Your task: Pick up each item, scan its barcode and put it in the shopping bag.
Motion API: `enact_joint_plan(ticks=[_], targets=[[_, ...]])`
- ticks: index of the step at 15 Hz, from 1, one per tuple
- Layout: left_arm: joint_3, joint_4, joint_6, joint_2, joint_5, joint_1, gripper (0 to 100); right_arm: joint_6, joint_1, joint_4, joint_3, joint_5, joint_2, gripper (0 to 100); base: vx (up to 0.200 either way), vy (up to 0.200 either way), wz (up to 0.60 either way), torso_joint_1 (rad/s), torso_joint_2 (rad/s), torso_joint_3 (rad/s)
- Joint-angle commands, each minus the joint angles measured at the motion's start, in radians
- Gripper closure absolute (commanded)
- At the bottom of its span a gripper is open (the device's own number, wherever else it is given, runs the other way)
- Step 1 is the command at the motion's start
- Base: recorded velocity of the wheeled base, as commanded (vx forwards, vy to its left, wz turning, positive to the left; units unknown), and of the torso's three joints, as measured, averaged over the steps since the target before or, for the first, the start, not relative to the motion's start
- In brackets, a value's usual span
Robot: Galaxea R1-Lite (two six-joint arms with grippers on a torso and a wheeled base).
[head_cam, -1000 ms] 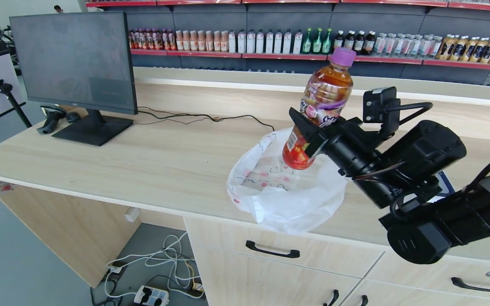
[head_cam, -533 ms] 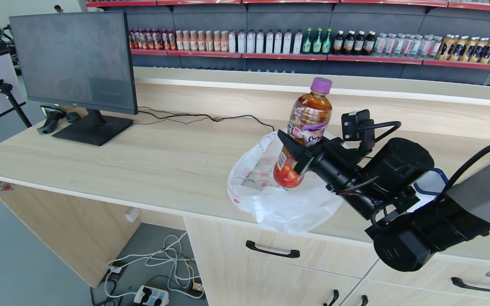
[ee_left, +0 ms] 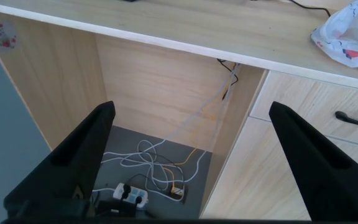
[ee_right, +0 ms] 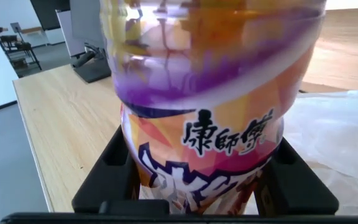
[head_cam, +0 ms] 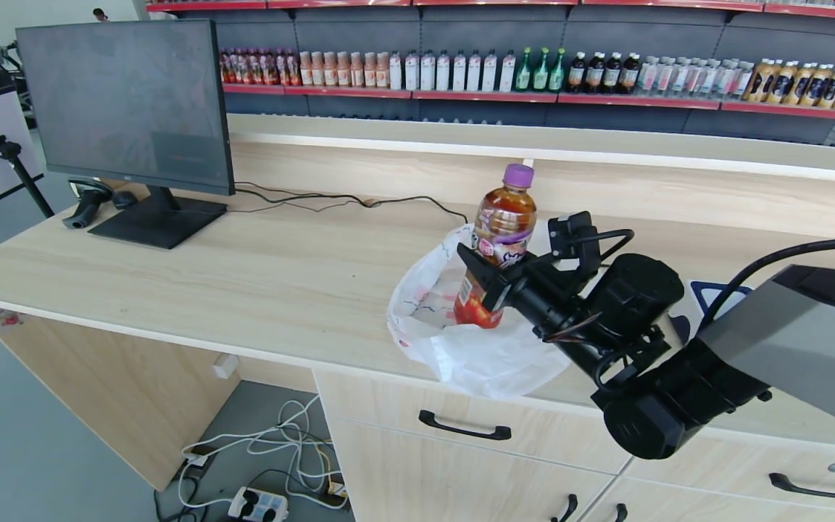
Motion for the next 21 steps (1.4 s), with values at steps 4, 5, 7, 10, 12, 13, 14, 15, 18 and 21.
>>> enact_joint_plan(ticks=[4,5,7,10,12,13,14,15,18,21], targets=[[0.000,0.000,0.000,0.000,-0.001,0.001,0,0.005,-0.003,-0.001,-0.116,0.004,0.067,100,0.000,0.000,0.00,0.000,0.00,0.000],[0.000,0.000,0.000,0.000,0.001,0.001,0,0.010,-0.003,-0.001,-0.110,0.002,0.081,100,0.000,0.000,0.00,0.000,0.00,0.000],[0.000,0.000,0.000,0.000,0.001,0.001,0,0.011,-0.001,-0.001,-0.119,0.004,0.099,100,0.000,0.000,0.00,0.000,0.00,0.000],[0.000,-0.002,-0.002,0.000,0.001,0.001,0,0.027,-0.003,-0.001,-0.126,0.004,0.122,100,0.000,0.000,0.00,0.000,0.00,0.000],[0.000,-0.002,0.000,0.000,0.001,0.001,0,0.021,0.000,-0.001,-0.138,0.001,0.136,100,0.000,0.000,0.00,0.000,0.00,0.000],[0.000,-0.002,0.000,0.000,0.001,0.001,0,0.018,0.002,-0.001,-0.138,-0.001,0.145,100,0.000,0.000,0.00,0.000,0.00,0.000],[0.000,-0.002,0.000,0.000,-0.001,-0.001,0,0.018,0.002,-0.001,-0.138,-0.002,0.147,100,0.000,0.000,0.00,0.000,0.00,0.000],[0.000,-0.002,0.000,0.000,-0.001,0.001,0,0.018,0.002,-0.001,-0.139,-0.002,0.148,100,0.000,0.000,0.00,0.000,0.00,0.000],[0.000,-0.002,0.000,0.000,-0.001,-0.001,0,0.013,0.002,-0.001,-0.136,-0.004,0.158,100,0.000,0.000,0.00,0.000,0.00,0.000],[0.000,-0.002,-0.002,0.000,-0.001,0.001,0,0.013,0.002,-0.001,-0.139,-0.002,0.156,100,0.000,0.000,0.00,0.000,0.00,0.000]])
